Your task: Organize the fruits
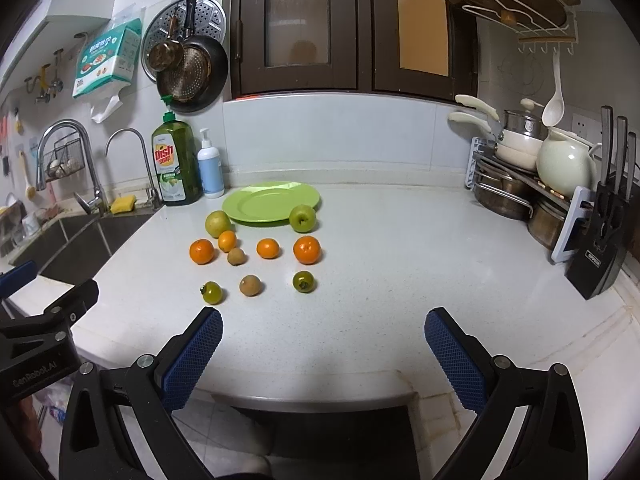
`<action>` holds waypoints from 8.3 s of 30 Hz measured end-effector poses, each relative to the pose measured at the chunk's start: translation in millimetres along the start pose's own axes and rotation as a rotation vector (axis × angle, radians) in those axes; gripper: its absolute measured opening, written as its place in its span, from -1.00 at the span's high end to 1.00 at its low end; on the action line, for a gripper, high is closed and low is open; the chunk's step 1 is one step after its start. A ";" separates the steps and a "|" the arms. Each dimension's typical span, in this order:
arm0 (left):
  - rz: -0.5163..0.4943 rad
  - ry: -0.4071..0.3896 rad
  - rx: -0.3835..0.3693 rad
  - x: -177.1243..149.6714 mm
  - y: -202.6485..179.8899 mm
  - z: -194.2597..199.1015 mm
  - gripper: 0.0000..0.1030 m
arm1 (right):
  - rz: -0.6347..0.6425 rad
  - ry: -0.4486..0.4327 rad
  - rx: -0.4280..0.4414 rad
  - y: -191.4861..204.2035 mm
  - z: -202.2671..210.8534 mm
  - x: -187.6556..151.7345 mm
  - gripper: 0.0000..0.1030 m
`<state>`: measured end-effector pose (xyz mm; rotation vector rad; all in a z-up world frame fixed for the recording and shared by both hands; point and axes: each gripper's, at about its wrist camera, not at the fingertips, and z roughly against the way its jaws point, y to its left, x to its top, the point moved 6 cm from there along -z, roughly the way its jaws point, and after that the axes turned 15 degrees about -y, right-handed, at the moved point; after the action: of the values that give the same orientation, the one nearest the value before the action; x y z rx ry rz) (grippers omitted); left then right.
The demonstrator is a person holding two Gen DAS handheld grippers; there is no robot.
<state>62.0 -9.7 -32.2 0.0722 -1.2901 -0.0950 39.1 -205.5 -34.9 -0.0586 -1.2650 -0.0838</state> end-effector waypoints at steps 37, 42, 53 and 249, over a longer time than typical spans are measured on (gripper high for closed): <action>-0.212 0.101 -0.416 -42.4 -48.5 -127.1 0.04 | 0.038 0.288 0.284 75.0 -144.6 -50.3 0.07; -0.232 0.116 -0.456 -52.2 -53.4 -134.8 0.08 | 0.071 0.307 0.292 79.4 -157.5 -55.3 0.14; -0.216 0.171 -0.527 -62.1 -59.2 -158.5 0.13 | 0.079 0.327 0.309 83.1 -177.8 -60.4 0.19; -0.291 0.091 -0.554 7.1 -61.3 -189.7 -0.44 | -0.114 0.250 -0.082 24.3 -167.4 -4.5 -0.30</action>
<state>244.4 -71.3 -84.2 -0.2099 -1.1177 -0.6866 199.0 -196.3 -89.4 -0.0447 -1.0141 -0.2345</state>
